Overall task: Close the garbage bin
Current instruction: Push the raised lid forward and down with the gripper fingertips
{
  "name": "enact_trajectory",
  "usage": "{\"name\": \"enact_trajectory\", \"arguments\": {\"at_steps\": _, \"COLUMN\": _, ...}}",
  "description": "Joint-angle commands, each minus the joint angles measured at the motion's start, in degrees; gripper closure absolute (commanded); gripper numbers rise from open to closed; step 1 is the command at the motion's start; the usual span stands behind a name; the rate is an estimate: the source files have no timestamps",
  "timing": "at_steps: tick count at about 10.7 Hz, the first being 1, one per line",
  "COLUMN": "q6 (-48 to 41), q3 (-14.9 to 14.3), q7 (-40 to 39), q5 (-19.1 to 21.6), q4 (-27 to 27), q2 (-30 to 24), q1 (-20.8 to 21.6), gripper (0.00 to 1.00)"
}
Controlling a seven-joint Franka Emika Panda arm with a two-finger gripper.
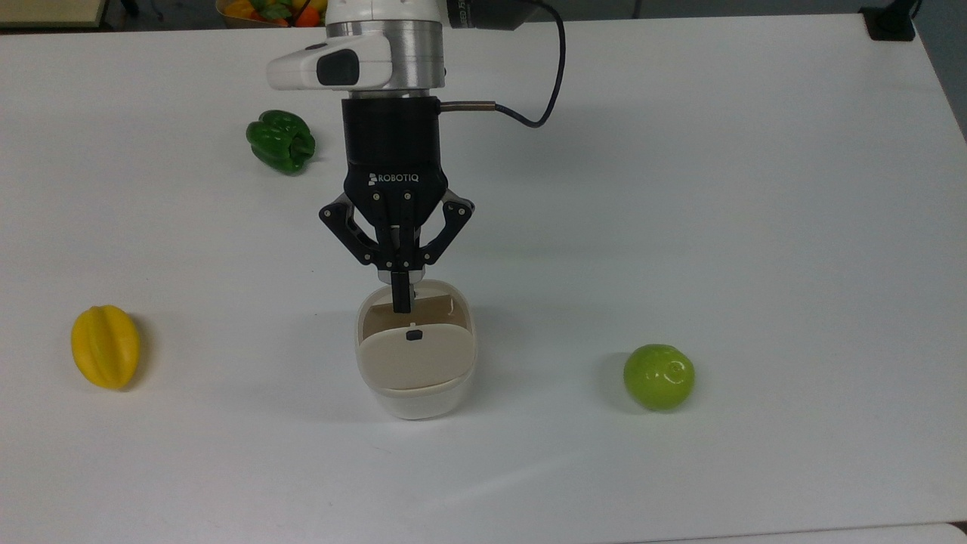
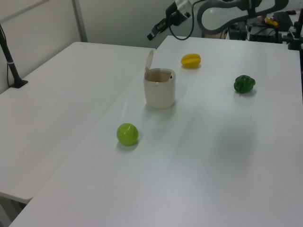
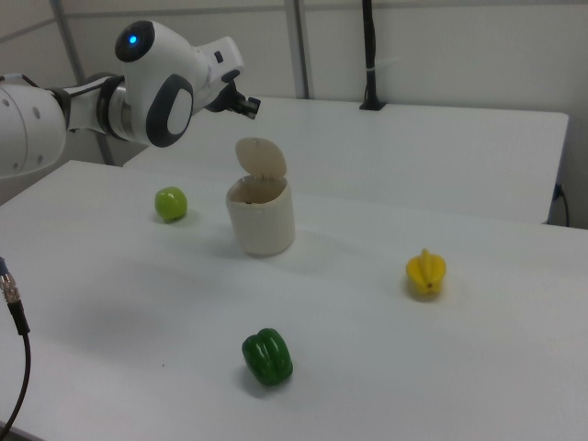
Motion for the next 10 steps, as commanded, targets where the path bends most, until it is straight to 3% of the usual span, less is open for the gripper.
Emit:
{"name": "enact_trajectory", "arguments": {"at_steps": 1, "q6": 2.35, "q3": -0.45, "q7": -0.02, "q5": -2.63, "q4": 3.05, "q2": 4.16, "q1": 0.53, "gripper": 1.00}}
{"name": "enact_trajectory", "arguments": {"at_steps": 5, "q6": 2.26, "q3": -0.80, "q7": -0.02, "q5": -2.90, "q4": 3.59, "q2": 5.75, "q1": 0.62, "gripper": 1.00}}
{"name": "enact_trajectory", "arguments": {"at_steps": 8, "q6": 0.25, "q3": -0.71, "q7": 0.42, "q5": -2.63, "q4": 0.62, "q2": 3.13, "q1": 0.80, "gripper": 1.00}}
{"name": "enact_trajectory", "arguments": {"at_steps": 10, "q6": -7.97, "q3": -0.71, "q7": 0.07, "q5": -2.72, "q4": -0.02, "q2": 1.71, "q1": 0.71, "gripper": 1.00}}
